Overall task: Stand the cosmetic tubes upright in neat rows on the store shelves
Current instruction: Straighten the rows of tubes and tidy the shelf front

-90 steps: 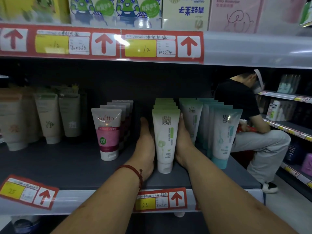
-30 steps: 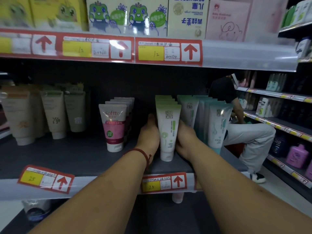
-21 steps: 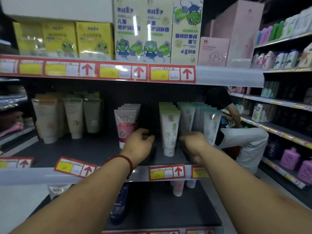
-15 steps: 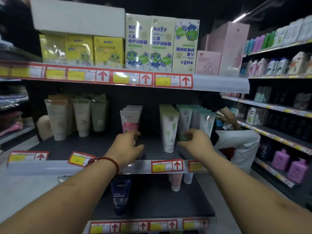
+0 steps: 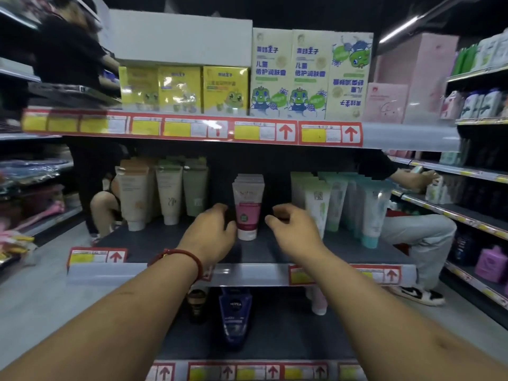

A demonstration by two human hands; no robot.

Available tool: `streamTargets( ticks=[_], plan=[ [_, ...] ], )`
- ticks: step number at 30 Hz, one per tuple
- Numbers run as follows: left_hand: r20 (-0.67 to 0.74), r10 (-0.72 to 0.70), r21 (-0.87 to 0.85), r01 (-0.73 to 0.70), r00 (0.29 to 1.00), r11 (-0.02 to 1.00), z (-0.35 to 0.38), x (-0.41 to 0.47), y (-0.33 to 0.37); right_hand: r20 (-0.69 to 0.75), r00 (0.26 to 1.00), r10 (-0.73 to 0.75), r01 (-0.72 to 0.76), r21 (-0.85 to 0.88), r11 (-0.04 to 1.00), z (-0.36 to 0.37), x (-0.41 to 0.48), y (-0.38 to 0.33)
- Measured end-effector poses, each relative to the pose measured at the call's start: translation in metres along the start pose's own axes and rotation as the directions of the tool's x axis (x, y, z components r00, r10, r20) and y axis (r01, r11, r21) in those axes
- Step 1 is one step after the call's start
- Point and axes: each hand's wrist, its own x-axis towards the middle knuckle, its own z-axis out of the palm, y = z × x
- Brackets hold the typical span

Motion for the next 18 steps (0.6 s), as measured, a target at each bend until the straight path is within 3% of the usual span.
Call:
streamTargets(
  ticks=[3, 9, 18],
  plan=[
    [0.113, -0.013, 0.078, 0.004, 0.993, 0.997, 0.007, 0.016, -0.012, 0.001, 0.993, 0.117, -0.117, 0.095, 0.989, 0.019, 0.015, 0.005],
    [0.318, -0.074, -0.005, 0.08, 0.945, 0.997, 0.027, 0.053, -0.034, 0.092, 0.944, 0.318, -0.331, 0.285, 0.9, 0.037, 0.032, 0.008],
    [0.414, 0.001, -0.231, 0.104, 0.91, 0.967, 0.04, 0.066, -0.038, 0.206, 0.932, 0.299, -0.358, 0.381, 0.853, 0.056, 0.047, 0.012]
  ],
)
